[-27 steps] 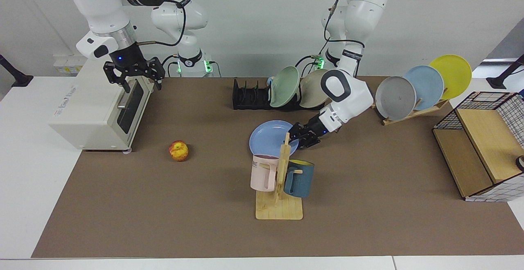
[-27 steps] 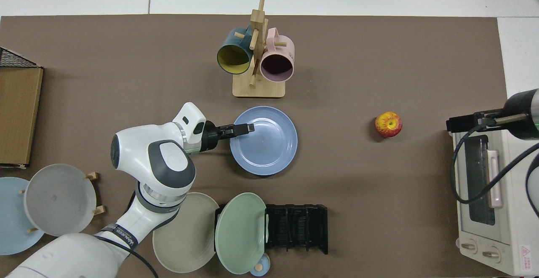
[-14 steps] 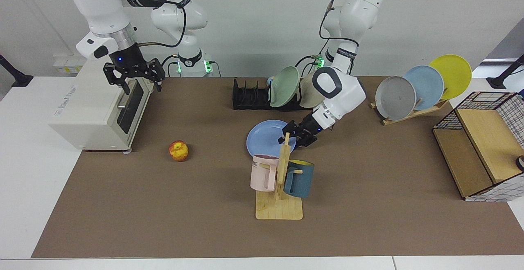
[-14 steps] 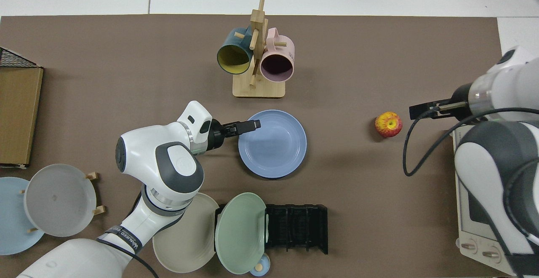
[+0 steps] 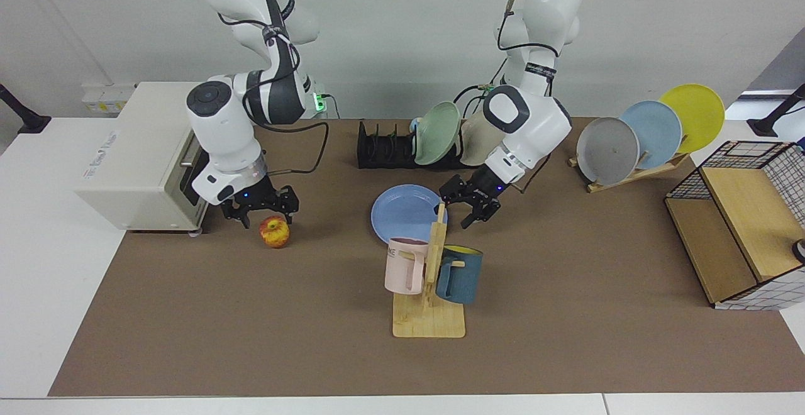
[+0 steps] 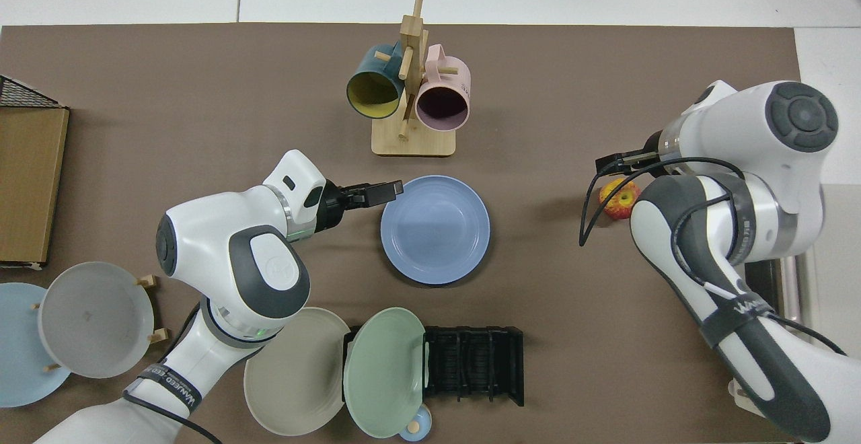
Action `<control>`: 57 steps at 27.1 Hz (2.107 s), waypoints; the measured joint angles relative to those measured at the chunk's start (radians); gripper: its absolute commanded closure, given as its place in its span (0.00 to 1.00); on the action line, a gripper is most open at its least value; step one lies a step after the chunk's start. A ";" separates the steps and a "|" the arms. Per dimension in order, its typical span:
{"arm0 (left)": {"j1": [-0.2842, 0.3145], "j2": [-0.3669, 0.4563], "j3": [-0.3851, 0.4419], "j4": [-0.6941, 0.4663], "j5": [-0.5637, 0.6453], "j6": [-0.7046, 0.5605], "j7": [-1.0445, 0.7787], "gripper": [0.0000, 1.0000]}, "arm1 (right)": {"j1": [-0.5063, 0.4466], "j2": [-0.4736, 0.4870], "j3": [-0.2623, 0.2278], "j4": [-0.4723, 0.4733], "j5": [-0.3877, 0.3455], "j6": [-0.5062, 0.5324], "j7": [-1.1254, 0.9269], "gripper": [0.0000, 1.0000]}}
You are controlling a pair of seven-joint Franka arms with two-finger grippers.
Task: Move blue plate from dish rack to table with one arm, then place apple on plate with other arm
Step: 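Release the plate with the left gripper while the right gripper reaches the apple, then grasp the red apple with the right gripper while the left gripper withdraws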
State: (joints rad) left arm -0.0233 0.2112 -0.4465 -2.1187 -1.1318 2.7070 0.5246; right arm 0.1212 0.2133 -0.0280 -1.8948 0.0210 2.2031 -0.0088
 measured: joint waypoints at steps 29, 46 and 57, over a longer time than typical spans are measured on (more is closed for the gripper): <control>0.001 -0.213 0.107 0.124 0.799 -0.634 -0.580 0.01 | -0.019 0.113 -0.009 -0.075 -0.003 0.076 -0.065 0.50; 0.003 -0.269 0.180 0.395 1.104 -1.016 -0.549 0.00 | 0.016 0.112 -0.003 -0.015 -0.001 0.041 -0.059 1.00; 0.003 -0.190 0.255 0.617 1.107 -1.190 -0.462 0.00 | 0.149 0.040 0.001 0.116 -0.001 -0.124 0.120 1.00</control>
State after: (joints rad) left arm -0.0207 0.0214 -0.1913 -1.5016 -0.0249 1.5172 0.0624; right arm 0.2702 0.2532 -0.0275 -1.7784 0.0201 2.0794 0.1116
